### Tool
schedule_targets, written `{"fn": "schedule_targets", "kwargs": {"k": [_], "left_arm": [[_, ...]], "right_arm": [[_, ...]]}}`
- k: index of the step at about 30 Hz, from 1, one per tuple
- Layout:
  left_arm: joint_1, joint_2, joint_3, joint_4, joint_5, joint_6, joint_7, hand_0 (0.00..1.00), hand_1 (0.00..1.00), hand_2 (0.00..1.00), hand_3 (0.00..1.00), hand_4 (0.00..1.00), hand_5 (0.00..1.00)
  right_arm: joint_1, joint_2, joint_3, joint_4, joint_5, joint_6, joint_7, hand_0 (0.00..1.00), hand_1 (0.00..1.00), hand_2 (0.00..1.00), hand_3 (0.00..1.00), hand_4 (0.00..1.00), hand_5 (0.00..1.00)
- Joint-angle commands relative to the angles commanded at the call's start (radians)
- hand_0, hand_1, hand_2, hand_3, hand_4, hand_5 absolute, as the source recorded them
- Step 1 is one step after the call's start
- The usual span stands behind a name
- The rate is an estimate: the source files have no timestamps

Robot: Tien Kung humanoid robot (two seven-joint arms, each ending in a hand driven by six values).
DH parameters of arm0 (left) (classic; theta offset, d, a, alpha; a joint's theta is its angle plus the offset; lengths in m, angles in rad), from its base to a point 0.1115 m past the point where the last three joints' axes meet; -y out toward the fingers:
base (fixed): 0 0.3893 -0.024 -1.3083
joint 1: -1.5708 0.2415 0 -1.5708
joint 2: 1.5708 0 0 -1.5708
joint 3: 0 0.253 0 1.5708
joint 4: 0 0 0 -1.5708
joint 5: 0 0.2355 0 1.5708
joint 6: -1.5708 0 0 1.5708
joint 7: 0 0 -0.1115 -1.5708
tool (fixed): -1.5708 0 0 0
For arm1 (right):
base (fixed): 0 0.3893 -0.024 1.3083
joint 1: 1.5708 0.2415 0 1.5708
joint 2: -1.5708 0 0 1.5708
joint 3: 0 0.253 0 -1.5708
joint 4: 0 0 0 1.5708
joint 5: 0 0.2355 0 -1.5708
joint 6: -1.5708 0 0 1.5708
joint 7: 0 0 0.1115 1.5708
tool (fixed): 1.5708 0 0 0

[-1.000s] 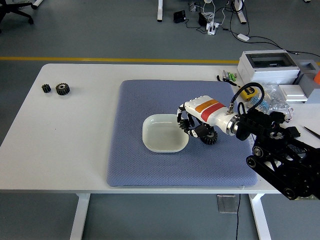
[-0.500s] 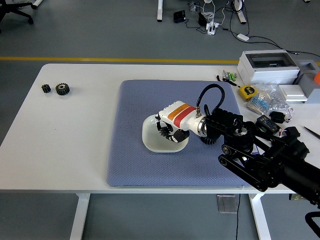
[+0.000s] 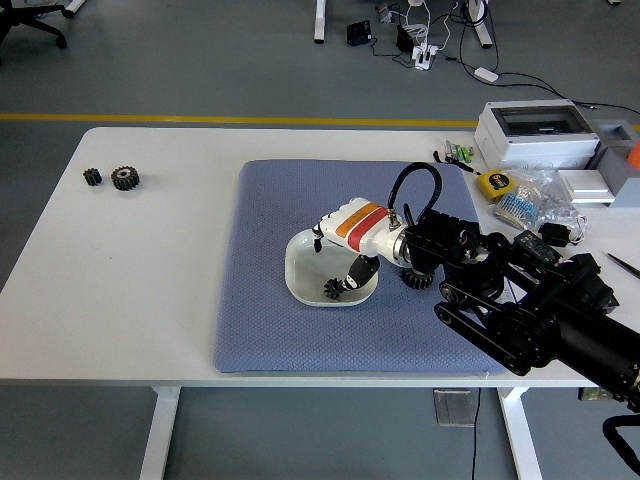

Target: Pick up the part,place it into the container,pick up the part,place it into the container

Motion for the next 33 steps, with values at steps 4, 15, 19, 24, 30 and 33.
{"fn": "schedule_targets", "kwargs": {"k": [4,15,19,24,30,33], "left_arm": [[0.002,0.0,-0.003,0.0,0.002,0.0,0.0,0.712,0.722,0.766,0.608,0.696,0.546],[0.008,0.0,-0.008,0.0,0.008,-0.002,-0.001,0.712,0.722,0.766,0.608,0.695,0.547],[0.008,0.0,-0.006,0.0,0.008,-0.003,-0.002,0.712,0.722,0.765,0.607,0.695,0.548],[0.007,0.0,-0.005,0.0,0.008,-0.003,-0.001,0.712,0.722,0.766,0.607,0.694,0.547],[0.008,0.0,-0.006,0.0,0.01,-0.003,-0.001,0.712,0.722,0.765,0.605,0.691,0.547],[0.007,0.0,-0.007,0.0,0.01,-0.003,-0.001,0.712,0.722,0.765,0.605,0.691,0.547]], "right_arm": [[-0.007,-0.022,0.036,0.022,0.0,0.006,0.004,0.376,0.57,0.765,0.754,0.998,0.321],[-0.072,-0.168,0.176,0.144,0.082,0.119,0.001,0.422,0.602,0.747,0.786,0.998,0.324],[-0.1,-0.195,0.208,0.114,0.137,0.142,0.011,0.559,0.666,0.749,0.797,0.998,0.347],[-0.121,-0.199,0.226,0.048,0.151,0.124,0.033,0.652,0.678,0.726,0.753,0.998,0.31],[-0.14,-0.199,0.217,-0.002,0.141,0.108,0.041,0.653,0.668,0.714,0.707,0.998,0.303],[-0.149,-0.197,0.2,-0.017,0.15,0.086,0.049,0.653,0.668,0.714,0.707,0.998,0.303]]}}
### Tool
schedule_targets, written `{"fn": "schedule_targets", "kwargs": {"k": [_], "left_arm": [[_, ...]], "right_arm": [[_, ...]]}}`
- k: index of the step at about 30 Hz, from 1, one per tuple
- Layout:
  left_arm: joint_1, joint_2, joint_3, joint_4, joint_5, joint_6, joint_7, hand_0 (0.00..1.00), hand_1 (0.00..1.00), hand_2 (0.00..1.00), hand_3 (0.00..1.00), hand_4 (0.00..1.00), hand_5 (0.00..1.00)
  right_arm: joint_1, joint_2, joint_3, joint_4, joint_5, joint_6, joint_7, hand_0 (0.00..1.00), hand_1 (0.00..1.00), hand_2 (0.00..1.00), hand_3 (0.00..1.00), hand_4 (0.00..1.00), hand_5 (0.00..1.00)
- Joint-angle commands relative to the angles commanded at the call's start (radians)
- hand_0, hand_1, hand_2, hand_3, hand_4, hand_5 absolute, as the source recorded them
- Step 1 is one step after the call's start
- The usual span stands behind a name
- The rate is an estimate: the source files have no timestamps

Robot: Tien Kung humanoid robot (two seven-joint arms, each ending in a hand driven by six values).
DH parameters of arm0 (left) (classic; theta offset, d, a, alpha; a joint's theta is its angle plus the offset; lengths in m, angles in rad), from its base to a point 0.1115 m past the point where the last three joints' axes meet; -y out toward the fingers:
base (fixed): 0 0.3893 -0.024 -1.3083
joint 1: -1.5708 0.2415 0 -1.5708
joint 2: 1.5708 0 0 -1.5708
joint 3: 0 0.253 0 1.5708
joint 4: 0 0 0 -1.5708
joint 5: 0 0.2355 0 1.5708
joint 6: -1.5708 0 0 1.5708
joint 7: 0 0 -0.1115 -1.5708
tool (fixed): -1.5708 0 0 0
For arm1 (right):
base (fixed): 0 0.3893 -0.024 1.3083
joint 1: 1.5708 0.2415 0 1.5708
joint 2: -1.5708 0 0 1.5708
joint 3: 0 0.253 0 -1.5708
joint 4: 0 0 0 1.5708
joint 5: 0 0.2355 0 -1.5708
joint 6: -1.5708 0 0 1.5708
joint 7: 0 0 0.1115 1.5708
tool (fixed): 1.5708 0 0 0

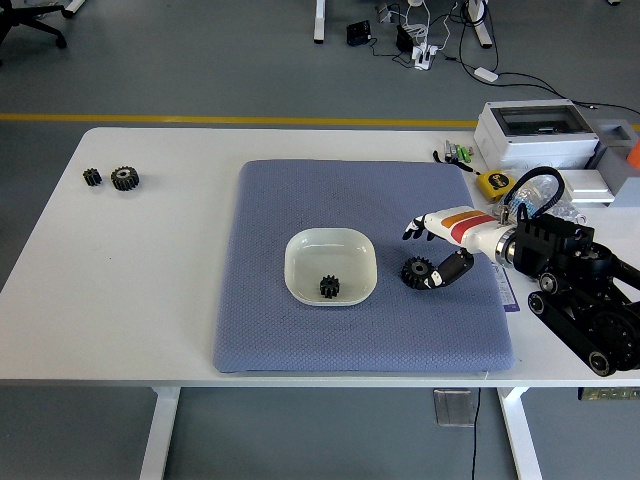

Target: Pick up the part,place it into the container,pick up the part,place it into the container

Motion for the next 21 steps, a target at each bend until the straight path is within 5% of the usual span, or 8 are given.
{"fn": "schedule_targets", "kwargs": {"k": [1,12,13,18,19,21], "left_arm": [[0.0,0.0,0.0,0.0,0.001,0.0,0.0,0.712,0.722,0.764,0.606,0.689,0.548],[0.0,0.0,0.001,0.0,0.005,-0.001,0.003,0.711,0.722,0.763,0.605,0.689,0.549],[-0.001,0.0,0.001,0.0,0.005,-0.001,0.003,0.711,0.721,0.763,0.605,0.687,0.547],[-0.002,0.0,0.003,0.0,0.004,-0.001,0.003,0.711,0.721,0.763,0.605,0.687,0.547],[-0.002,0.0,0.003,0.0,0.004,-0.001,0.003,0.711,0.721,0.762,0.605,0.683,0.546],[-0.002,0.0,0.004,0.0,0.004,-0.001,0.002,0.711,0.721,0.762,0.605,0.683,0.546]], "right_arm": [[-0.003,0.002,-0.007,-0.003,0.004,-0.009,0.002,0.605,0.628,0.682,0.616,0.998,0.292],[-0.01,0.03,-0.052,-0.043,0.035,-0.088,0.021,0.55,0.588,0.648,0.568,0.998,0.276],[-0.011,0.031,-0.055,-0.044,0.034,-0.096,0.021,0.454,0.502,0.536,0.515,0.877,0.173],[-0.008,0.039,-0.07,-0.069,0.041,-0.126,0.02,0.454,0.502,0.536,0.515,0.877,0.173],[-0.008,0.041,-0.071,-0.076,0.041,-0.129,0.02,0.47,0.475,0.506,0.509,0.761,0.118],[-0.008,0.042,-0.071,-0.083,0.038,-0.132,0.02,0.47,0.475,0.506,0.509,0.761,0.118]]}}
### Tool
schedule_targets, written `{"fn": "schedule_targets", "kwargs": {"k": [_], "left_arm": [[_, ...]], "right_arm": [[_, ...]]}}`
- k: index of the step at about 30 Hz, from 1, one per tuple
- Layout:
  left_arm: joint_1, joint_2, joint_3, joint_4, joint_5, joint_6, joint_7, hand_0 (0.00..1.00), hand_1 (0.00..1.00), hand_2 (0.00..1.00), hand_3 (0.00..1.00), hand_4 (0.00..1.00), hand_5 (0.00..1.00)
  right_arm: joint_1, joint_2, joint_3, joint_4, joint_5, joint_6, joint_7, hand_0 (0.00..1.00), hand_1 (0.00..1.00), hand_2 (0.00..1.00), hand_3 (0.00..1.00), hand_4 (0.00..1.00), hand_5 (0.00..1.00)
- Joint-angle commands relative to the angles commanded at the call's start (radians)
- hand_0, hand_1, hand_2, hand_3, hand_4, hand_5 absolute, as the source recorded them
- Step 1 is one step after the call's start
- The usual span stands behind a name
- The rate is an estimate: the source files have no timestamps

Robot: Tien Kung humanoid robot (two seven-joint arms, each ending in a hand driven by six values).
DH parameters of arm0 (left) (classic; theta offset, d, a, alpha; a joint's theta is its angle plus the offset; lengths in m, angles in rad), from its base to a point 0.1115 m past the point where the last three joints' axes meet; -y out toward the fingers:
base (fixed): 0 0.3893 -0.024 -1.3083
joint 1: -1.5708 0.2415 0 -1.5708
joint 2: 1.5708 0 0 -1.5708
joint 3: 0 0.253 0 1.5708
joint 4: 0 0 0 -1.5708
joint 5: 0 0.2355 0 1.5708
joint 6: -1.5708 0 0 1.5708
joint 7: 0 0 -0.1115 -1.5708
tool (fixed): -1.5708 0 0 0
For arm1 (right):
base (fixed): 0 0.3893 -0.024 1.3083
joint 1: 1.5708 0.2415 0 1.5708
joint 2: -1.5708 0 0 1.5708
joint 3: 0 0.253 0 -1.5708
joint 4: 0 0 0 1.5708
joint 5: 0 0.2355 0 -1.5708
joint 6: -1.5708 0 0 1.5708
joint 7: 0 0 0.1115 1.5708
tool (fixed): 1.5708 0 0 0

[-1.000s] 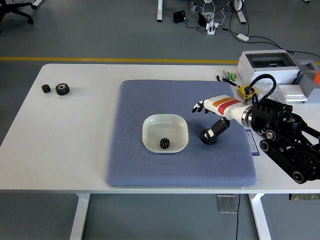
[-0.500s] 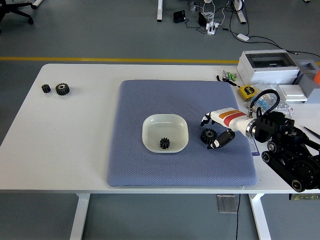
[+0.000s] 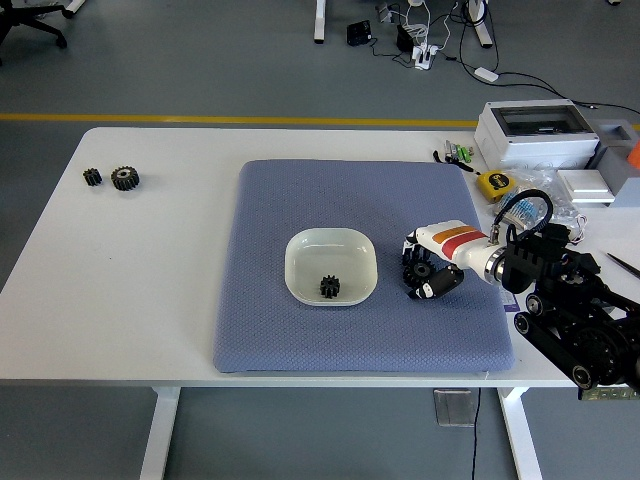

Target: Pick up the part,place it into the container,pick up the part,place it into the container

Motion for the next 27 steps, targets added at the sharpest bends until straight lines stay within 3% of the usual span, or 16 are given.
{"fn": "schedule_targets", "kwargs": {"k": [3,4,9,10,14,16,27], "left_arm": [[0.0,0.0,0.0,0.0,-0.001,0.0,0.0,0.711,0.721,0.762,0.605,0.683,0.546],[0.0,0.0,0.0,0.0,-0.002,0.0,0.0,0.711,0.721,0.762,0.605,0.681,0.544],[0.0,0.0,0.0,0.0,0.002,0.0,0.001,0.711,0.721,0.762,0.605,0.681,0.544],[0.0,0.0,0.0,0.0,0.003,0.0,0.001,0.71,0.721,0.761,0.605,0.68,0.543],[0.0,0.0,-0.001,0.0,0.004,0.0,0.001,0.71,0.721,0.761,0.605,0.68,0.543],[0.001,0.0,-0.001,0.0,0.003,0.0,0.0,0.71,0.721,0.76,0.605,0.681,0.543],[0.0,0.0,-0.001,0.0,0.003,-0.001,-0.001,0.71,0.721,0.76,0.605,0.681,0.544]], "right_arm": [[-0.001,-0.002,0.0,-0.001,-0.008,-0.005,-0.002,0.47,0.475,0.506,0.509,0.761,0.118],[-0.001,-0.002,0.001,-0.001,-0.009,-0.005,-0.003,0.422,0.46,0.492,0.502,0.699,0.066],[0.001,-0.004,0.003,0.001,-0.02,-0.007,-0.004,0.422,0.46,0.492,0.502,0.699,0.066],[0.001,-0.004,0.004,0.002,-0.022,-0.007,-0.004,0.336,0.404,0.446,0.499,0.777,0.002],[-0.002,-0.012,0.01,0.02,-0.034,-0.007,-0.007,0.336,0.404,0.446,0.499,0.777,0.002],[-0.004,-0.019,0.015,0.038,-0.038,-0.008,-0.009,0.308,0.349,0.421,0.493,0.792,0.002],[0.018,-0.031,0.041,0.193,-0.081,-0.016,-0.028,0.306,0.326,0.406,0.491,0.786,0.002]]}}
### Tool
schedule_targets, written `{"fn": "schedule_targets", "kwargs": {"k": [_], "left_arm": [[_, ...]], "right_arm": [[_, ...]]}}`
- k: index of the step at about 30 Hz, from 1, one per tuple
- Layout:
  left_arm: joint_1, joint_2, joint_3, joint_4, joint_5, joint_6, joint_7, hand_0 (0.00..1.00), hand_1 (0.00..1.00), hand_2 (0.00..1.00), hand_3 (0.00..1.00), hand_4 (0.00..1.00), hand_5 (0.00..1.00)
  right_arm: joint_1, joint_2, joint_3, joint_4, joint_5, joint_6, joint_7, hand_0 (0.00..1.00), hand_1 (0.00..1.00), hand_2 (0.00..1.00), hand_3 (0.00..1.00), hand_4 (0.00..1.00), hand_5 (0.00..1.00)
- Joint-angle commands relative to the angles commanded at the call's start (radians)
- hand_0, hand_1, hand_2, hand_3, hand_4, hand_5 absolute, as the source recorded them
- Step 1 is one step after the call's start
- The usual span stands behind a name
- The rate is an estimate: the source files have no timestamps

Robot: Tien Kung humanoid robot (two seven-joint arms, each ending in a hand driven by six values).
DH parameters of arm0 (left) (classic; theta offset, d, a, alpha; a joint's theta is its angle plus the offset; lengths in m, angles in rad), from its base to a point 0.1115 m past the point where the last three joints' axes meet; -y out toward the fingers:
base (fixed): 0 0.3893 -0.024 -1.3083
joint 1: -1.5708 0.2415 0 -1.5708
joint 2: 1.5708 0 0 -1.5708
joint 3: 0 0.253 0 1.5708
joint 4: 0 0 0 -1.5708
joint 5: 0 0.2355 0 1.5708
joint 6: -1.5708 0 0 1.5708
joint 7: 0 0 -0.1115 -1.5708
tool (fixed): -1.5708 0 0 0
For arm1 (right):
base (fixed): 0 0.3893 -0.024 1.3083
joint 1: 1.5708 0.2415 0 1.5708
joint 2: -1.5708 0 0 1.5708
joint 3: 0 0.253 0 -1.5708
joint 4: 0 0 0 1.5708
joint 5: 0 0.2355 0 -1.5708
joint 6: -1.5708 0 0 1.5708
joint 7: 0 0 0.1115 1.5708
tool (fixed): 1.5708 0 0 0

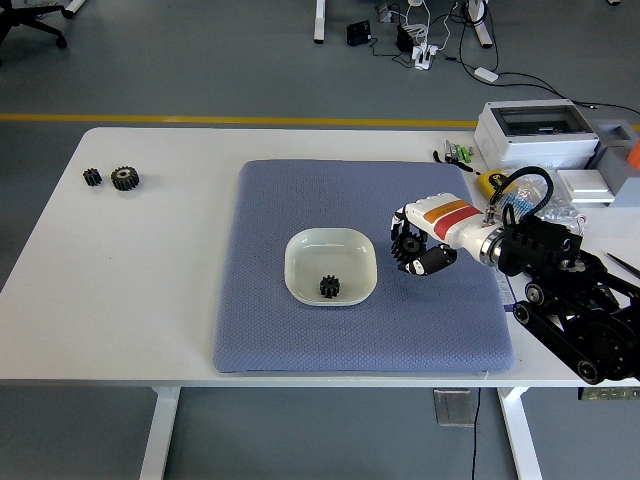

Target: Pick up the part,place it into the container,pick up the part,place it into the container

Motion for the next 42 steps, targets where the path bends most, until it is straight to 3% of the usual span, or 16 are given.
{"fn": "schedule_targets", "kwargs": {"k": [5,10,12,13,18,19,21,24,25,30,31,32,42], "left_arm": [[0.001,0.0,0.0,0.0,-0.001,0.0,0.001,0.71,0.721,0.759,0.604,0.681,0.544],[0.0,0.0,0.002,0.0,-0.003,0.001,0.001,0.71,0.721,0.759,0.604,0.68,0.543],[-0.001,0.0,0.003,0.0,-0.003,0.002,0.001,0.71,0.721,0.759,0.604,0.68,0.543],[-0.001,0.0,0.003,0.0,-0.002,0.002,0.001,0.71,0.721,0.759,0.604,0.68,0.544],[-0.006,0.0,0.006,0.0,-0.004,0.003,0.001,0.71,0.721,0.759,0.604,0.68,0.544],[-0.007,0.0,0.007,0.0,-0.004,0.004,0.001,0.711,0.72,0.758,0.603,0.681,0.544],[-0.01,0.0,0.009,0.0,-0.005,0.004,0.001,0.711,0.72,0.758,0.603,0.681,0.544],[-0.011,0.0,0.012,0.0,-0.006,0.004,0.001,0.711,0.72,0.758,0.603,0.681,0.544],[-0.012,0.0,0.012,0.0,-0.005,0.004,0.001,0.711,0.72,0.758,0.604,0.682,0.544],[-0.012,0.0,0.011,0.0,-0.002,0.004,0.001,0.711,0.72,0.758,0.604,0.682,0.544],[-0.012,0.0,0.01,0.0,-0.001,0.004,0.002,0.711,0.72,0.758,0.604,0.68,0.54],[-0.012,0.0,0.011,0.0,-0.001,0.004,0.002,0.711,0.72,0.758,0.604,0.68,0.54],[-0.011,0.0,0.007,0.0,0.004,0.005,0.001,0.711,0.72,0.756,0.603,0.681,0.541]], "right_arm": [[0.046,0.037,-0.028,0.029,-0.004,0.009,-0.01,0.3,0.319,0.404,0.489,0.784,0.002],[0.101,0.095,-0.091,0.008,-0.008,0.015,-0.014,0.287,0.319,0.404,0.491,0.781,0.002],[0.119,0.121,-0.119,-0.016,0.001,0.011,-0.012,0.287,0.319,0.404,0.491,0.781,0.002],[0.125,0.131,-0.129,-0.026,0.003,0.012,-0.014,0.309,0.406,0.463,0.511,0.747,0.002],[0.155,0.18,-0.179,-0.088,-0.011,0.056,-0.042,0.309,0.406,0.463,0.511,0.747,0.002],[0.16,0.189,-0.187,-0.101,-0.009,0.066,-0.049,0.408,0.477,0.543,0.521,0.744,0.105],[0.169,0.204,-0.194,-0.129,-0.013,0.089,-0.064,0.408,0.477,0.543,0.521,0.744,0.105],[0.175,0.214,-0.194,-0.149,-0.037,0.111,-0.071,0.408,0.477,0.543,0.521,0.744,0.105],[0.176,0.215,-0.194,-0.153,-0.038,0.106,-0.07,0.505,0.642,0.789,0.699,0.947,0.184],[0.178,0.218,-0.191,-0.158,-0.043,0.07,-0.069,0.505,0.642,0.789,0.699,0.947,0.184],[0.178,0.218,-0.191,-0.158,-0.042,0.067,-0.069,0.548,0.67,0.849,0.793,0.976,0.185],[0.177,0.218,-0.19,-0.159,-0.041,0.065,-0.068,0.548,0.67,0.849,0.793,0.976,0.185],[0.167,0.204,-0.172,-0.154,-0.047,0.074,-0.058,0.59,0.696,0.881,0.826,0.993,0.187]]}}
